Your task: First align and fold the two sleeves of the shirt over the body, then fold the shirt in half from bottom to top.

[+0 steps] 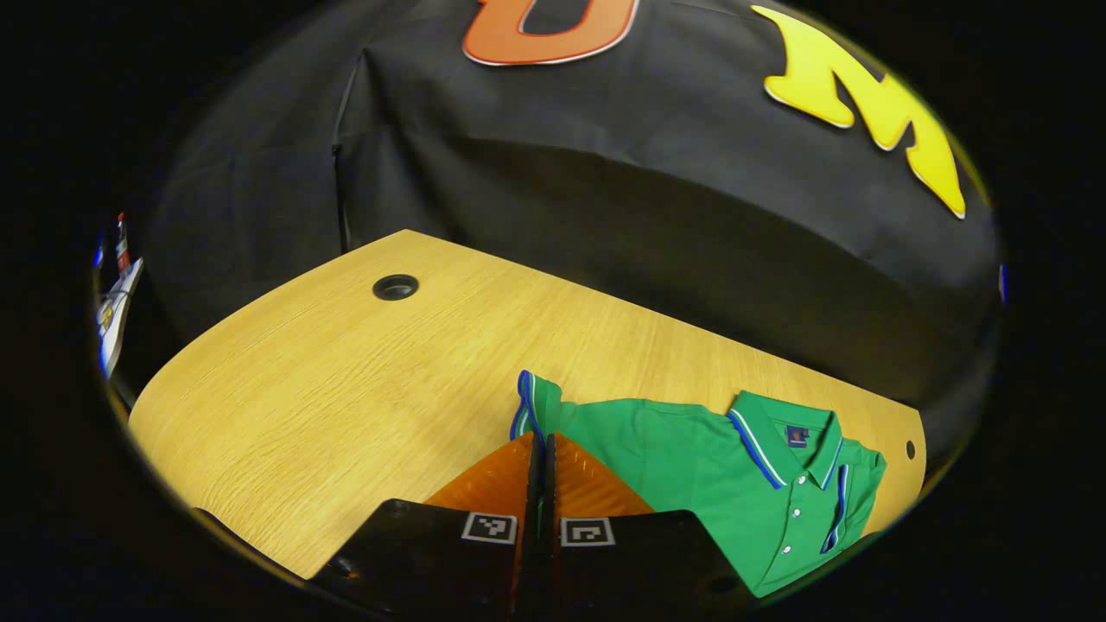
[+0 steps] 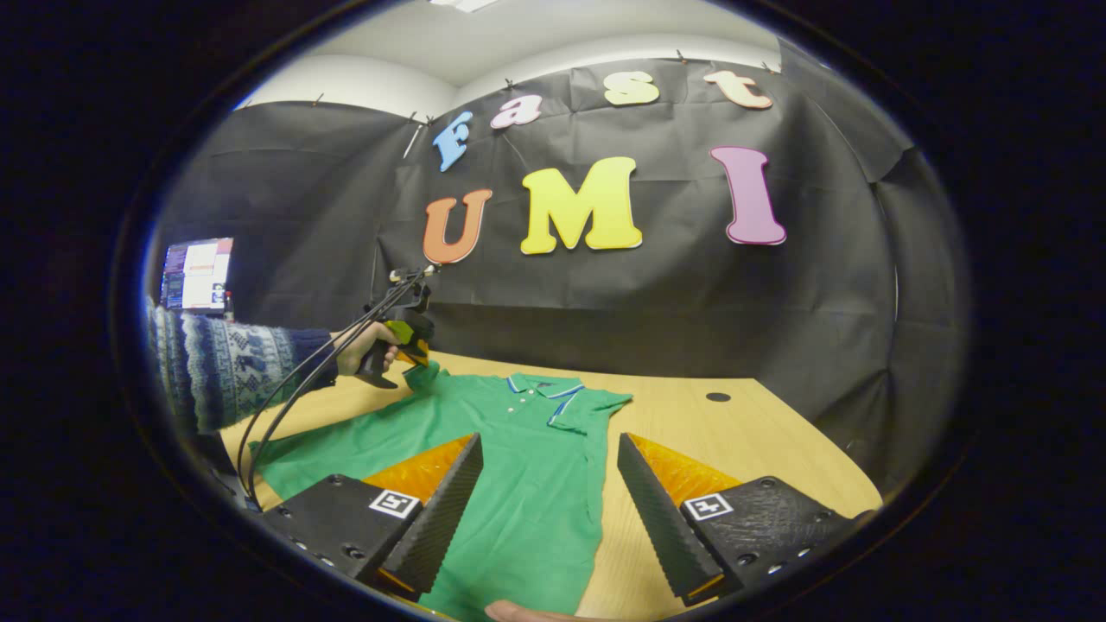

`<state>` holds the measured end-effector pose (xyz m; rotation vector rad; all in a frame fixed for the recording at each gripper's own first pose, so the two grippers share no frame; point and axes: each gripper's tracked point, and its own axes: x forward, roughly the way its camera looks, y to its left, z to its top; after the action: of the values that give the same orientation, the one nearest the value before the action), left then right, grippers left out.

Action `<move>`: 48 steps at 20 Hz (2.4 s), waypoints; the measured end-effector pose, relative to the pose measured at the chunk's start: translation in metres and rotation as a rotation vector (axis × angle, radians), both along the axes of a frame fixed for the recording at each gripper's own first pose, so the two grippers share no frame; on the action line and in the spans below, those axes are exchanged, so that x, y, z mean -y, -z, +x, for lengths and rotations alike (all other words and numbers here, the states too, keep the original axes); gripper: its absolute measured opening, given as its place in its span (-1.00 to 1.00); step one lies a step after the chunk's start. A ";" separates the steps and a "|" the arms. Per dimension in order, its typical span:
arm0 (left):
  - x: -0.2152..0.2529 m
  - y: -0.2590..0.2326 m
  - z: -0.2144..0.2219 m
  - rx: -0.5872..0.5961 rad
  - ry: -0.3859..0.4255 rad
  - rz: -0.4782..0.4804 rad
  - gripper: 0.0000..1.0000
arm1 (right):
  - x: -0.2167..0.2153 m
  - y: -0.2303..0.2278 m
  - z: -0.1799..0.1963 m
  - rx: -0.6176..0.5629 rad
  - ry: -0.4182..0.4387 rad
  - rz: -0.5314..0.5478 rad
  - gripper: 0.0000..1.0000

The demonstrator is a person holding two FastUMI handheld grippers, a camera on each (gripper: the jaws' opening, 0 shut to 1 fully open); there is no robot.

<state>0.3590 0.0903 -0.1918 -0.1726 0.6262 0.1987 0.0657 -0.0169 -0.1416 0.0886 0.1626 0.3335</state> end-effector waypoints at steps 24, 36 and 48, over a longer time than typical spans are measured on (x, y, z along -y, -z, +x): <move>0.019 -0.070 -0.279 0.277 0.182 0.043 1.00 | 0.021 0.039 -0.089 -0.084 0.215 -0.032 0.92; 0.006 0.029 -0.392 0.214 0.224 0.081 1.00 | 0.002 0.098 -0.116 -0.207 0.273 -0.091 0.91; 0.005 0.035 -0.386 0.237 0.234 0.127 0.29 | 0.000 0.122 -0.098 -0.260 0.272 -0.006 0.86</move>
<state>-0.0269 0.0856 -0.2273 0.0007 0.3921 -0.0095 -0.0322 -0.0171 -0.2634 0.1465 0.4050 0.0488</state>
